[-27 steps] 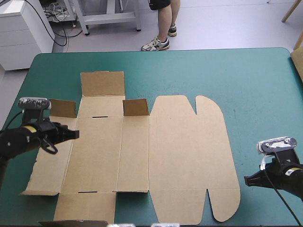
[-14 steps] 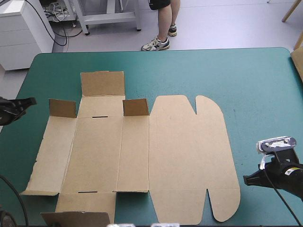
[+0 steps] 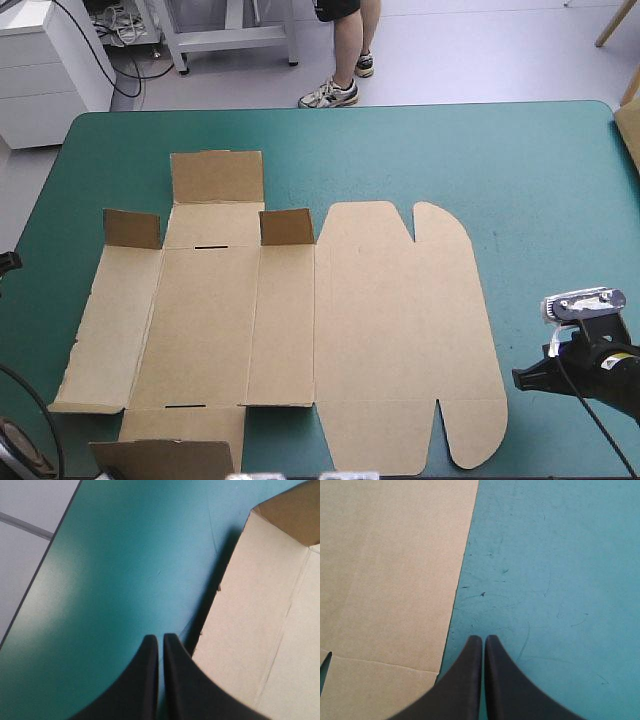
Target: Fold the box
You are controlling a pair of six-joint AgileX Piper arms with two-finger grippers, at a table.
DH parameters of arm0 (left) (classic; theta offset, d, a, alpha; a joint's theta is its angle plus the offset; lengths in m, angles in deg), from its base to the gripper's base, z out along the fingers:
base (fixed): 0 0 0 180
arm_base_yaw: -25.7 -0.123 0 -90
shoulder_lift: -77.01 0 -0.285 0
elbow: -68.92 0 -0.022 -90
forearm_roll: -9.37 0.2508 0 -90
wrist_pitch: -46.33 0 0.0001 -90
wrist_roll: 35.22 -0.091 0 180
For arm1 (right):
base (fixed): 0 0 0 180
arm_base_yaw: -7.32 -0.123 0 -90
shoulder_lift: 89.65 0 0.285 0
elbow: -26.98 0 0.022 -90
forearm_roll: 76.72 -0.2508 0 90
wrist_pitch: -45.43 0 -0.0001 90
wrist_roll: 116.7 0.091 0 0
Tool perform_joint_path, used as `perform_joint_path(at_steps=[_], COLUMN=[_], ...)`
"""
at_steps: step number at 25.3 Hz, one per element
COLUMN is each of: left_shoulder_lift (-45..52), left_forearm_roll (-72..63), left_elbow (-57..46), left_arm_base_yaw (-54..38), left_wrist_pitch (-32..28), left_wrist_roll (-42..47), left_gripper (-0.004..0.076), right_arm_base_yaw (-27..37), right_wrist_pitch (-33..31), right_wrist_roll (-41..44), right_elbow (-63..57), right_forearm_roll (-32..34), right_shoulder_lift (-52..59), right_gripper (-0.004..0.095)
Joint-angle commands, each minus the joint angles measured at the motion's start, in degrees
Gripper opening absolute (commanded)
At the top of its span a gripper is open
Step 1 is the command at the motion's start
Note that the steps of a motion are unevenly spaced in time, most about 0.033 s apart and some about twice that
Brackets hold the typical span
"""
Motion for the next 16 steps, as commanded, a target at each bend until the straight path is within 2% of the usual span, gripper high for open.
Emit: perform_joint_path(at_steps=[1,3,4,6,16], left_shoulder_lift=[1.5,1.5,1.5,1.5,1.5], left_forearm_roll=[-1.5,-1.5,-1.6,-1.6,-4.0], left_elbow=[1.9,1.9,1.9,1.9,0.7], left_arm_base_yaw=[-0.2,-0.2,-0.2,-0.2,-0.2], left_wrist_pitch=[-0.8,-1.1,-1.7,-2.5,-0.9], left_wrist_roll=[-0.1,-0.3,-0.3,-0.1,0.2], left_gripper=[0.0133,0.0269,0.0413,0.0543,0.0557], right_arm_base_yaw=[0.3,0.3,0.3,0.3,0.3], right_wrist_pitch=[2.5,2.5,2.5,2.5,2.5], right_wrist_roll=[-0.3,-0.3,-0.3,-0.3,-0.3], right_elbow=[1.4,1.4,1.4,1.4,1.4], right_forearm_roll=[-1.1,-1.1,-1.1,-1.1,-1.1], right_shoulder_lift=[0.1,0.1,0.1,0.1,0.1], right_gripper=[-0.0002,-0.0002,-0.0002,-0.0002,-0.0002])
